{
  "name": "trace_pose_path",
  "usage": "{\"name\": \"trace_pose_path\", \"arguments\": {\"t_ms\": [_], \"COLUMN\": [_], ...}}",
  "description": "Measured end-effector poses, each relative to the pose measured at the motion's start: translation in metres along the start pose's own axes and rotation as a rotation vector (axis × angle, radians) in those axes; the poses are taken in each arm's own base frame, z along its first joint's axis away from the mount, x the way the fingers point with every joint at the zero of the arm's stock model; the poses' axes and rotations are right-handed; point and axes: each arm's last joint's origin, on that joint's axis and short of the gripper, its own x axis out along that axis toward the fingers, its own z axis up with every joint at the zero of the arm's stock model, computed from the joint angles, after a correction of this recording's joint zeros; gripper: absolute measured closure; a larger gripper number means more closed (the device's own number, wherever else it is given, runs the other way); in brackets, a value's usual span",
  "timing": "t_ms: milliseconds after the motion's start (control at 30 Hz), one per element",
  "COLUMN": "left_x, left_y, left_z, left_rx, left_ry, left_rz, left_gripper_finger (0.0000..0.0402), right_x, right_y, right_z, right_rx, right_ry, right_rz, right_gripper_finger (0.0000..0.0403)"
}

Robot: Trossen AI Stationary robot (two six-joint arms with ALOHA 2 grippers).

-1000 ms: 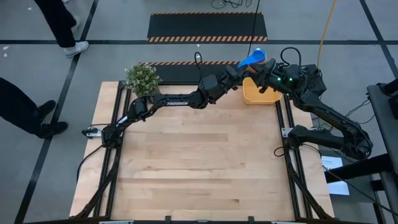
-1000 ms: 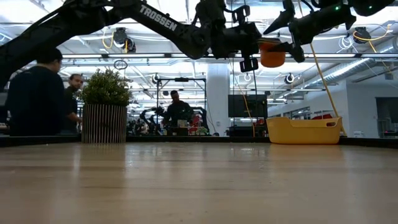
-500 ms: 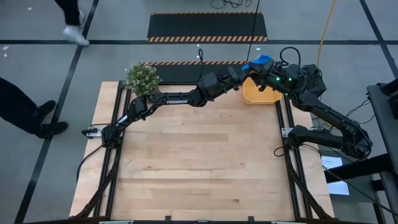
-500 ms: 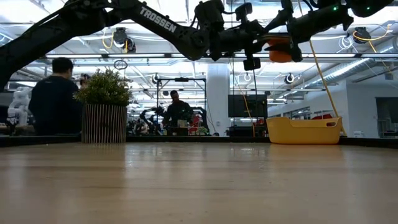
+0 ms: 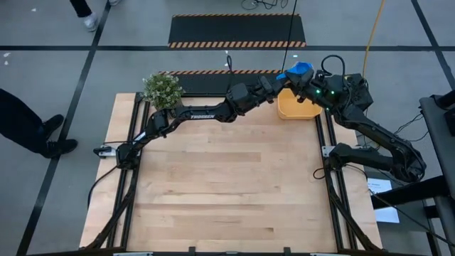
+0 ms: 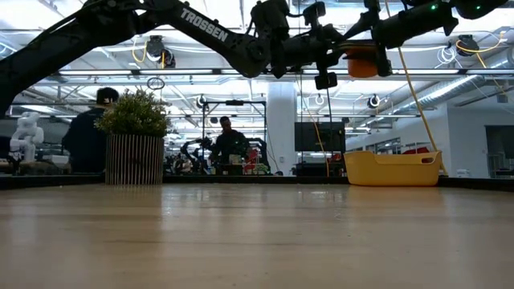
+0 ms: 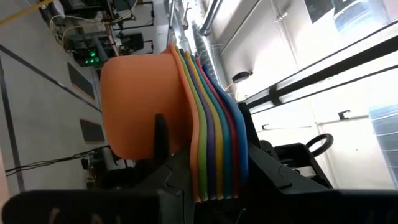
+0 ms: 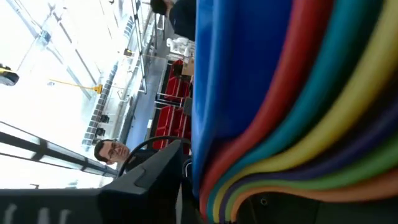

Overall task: Nest measuring cups in basket
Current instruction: Put the nested measuring cups into the yellow bin

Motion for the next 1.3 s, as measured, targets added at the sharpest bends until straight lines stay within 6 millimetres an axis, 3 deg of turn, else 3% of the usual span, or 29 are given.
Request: {"name": "trace_pose_path", "arguments": {"t_ms": [267, 800, 1300], "left_x": [0.0000, 0.0000, -0.0001], "left_y": [0.0004, -0.0008, -0.0014], "left_z": [-0.0002, -0.0025, -0.0032], "left_rx": [-0.001, 0.009, 0.017], "left_ry": [0.004, -0.011, -0.014], "left_rz": [0.004, 0.005, 0.001], "left_gripper_finger": [0.0309, 0.0309, 0.0309], "right_x": [-0.0003, -0.0011, -0.0010], "right_y": [0.0004, 0.0058, 0.0050], "right_z": [0.0009, 0.0034, 0.0034], "right_rx": [-0.014, -0.065, -0.099], "right_ry": [-0.031, -0.095, -0.098], "right_rz": [-0.002, 0.042, 0.034], "right_gripper_finger": [0.0221, 0.0184, 0.0301]}}
